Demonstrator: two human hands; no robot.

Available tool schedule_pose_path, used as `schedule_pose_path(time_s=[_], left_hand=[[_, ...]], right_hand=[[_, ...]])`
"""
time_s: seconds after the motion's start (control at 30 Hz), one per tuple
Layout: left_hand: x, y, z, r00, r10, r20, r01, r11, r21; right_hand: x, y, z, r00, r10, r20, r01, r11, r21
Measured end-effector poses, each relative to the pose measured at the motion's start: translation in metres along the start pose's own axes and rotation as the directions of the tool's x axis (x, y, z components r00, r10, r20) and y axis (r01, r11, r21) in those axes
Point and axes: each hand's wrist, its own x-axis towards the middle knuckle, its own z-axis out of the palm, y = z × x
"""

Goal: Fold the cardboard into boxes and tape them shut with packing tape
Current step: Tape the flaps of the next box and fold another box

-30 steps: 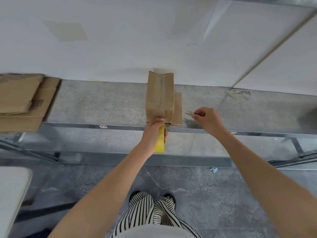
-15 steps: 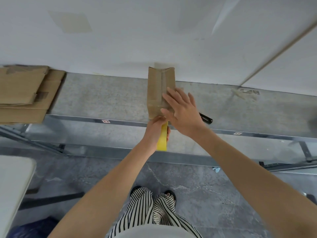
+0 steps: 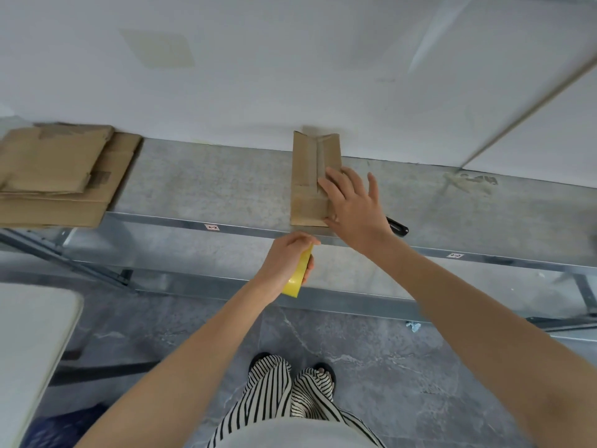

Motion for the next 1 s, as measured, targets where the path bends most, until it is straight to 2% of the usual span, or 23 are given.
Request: schedule_pose_path(time_s=[0.1,0.2,0.23,0.27,0.37,0.43,0.57,0.73,0.9,1.0], left_hand=[[-0.007,0.011,-0.007,0.999,0.016,0.03,-0.017,0.999,0.028],[-0.015,0.024,-0.013,0.996,0.039,0.077,-0.042,0.999,0.032],[-0.017,0.028,-0.014,0.994,0.058,0.092,-0.062,0.997,0.043],[-0.02,0.031,-0.015,0.99,0.084,0.11,-0.09,0.995,0.049],[-0.027,0.042,-0.016,0.979,0.153,0.135,-0.162,0.985,0.055],[-0.03,0.045,-0.016,0.978,0.155,0.137,-0.163,0.986,0.046],[-0.034,0.049,-0.018,0.972,0.168,0.167,-0.171,0.985,0.001],[-0.037,0.056,-0.025,0.969,0.163,0.185,-0.168,0.986,0.01],[-0.039,0.061,-0.029,0.971,0.153,0.186,-0.161,0.986,0.028],[-0.039,0.067,-0.036,0.979,0.12,0.167,-0.135,0.988,0.078]], right_hand=[[-0.002,0.002,-0.021,0.999,-0.01,0.035,0.009,0.999,0.04],[-0.014,-0.009,-0.048,0.984,-0.025,-0.179,0.082,0.944,0.318],[-0.019,-0.015,-0.056,0.981,-0.014,-0.193,0.097,0.897,0.431],[-0.024,-0.022,-0.062,0.99,-0.002,-0.143,0.077,0.847,0.525],[-0.029,-0.035,-0.066,0.995,-0.018,0.094,-0.048,0.756,0.653],[-0.026,-0.038,-0.065,0.996,0.006,0.089,-0.069,0.682,0.728],[-0.02,-0.043,-0.059,0.998,0.053,-0.026,-0.015,0.653,0.757],[-0.018,-0.05,-0.062,0.977,-0.006,-0.212,0.146,0.743,0.654],[-0.015,-0.052,-0.067,0.949,-0.108,-0.298,0.264,0.788,0.556],[-0.016,-0.051,-0.069,0.941,-0.108,-0.319,0.278,0.785,0.553]])
